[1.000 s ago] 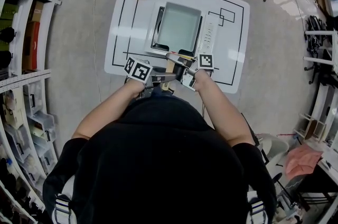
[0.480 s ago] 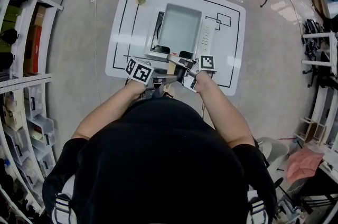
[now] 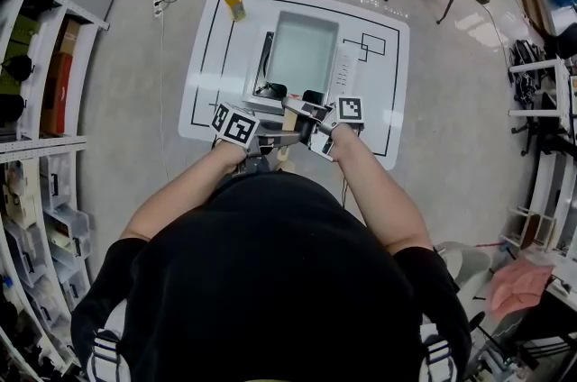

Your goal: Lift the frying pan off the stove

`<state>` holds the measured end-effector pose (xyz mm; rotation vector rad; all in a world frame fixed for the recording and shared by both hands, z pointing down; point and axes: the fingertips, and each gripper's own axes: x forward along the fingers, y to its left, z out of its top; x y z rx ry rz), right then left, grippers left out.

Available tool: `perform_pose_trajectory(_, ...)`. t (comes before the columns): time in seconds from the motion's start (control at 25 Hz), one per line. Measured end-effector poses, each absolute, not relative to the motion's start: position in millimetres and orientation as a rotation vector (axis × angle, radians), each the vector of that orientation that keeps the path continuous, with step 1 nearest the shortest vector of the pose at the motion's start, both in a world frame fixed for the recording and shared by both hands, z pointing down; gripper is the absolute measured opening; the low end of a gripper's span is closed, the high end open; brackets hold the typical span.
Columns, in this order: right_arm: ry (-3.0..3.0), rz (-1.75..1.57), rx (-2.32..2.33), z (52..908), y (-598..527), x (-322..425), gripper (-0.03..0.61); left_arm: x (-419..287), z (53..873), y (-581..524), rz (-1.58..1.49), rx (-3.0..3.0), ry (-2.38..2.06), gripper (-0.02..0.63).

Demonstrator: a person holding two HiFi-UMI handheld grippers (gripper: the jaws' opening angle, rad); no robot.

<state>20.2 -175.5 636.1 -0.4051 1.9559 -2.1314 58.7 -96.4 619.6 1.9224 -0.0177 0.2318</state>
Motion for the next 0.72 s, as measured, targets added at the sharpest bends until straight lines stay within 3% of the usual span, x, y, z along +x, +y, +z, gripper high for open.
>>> perform_pose_trajectory(0.72, 1.963, -2.061, -0.374, 580.7, -181.5, 24.9, 0.143, 63.0, 564.2, -100.8, 0.223, 1.965, -0.006, 0.147)
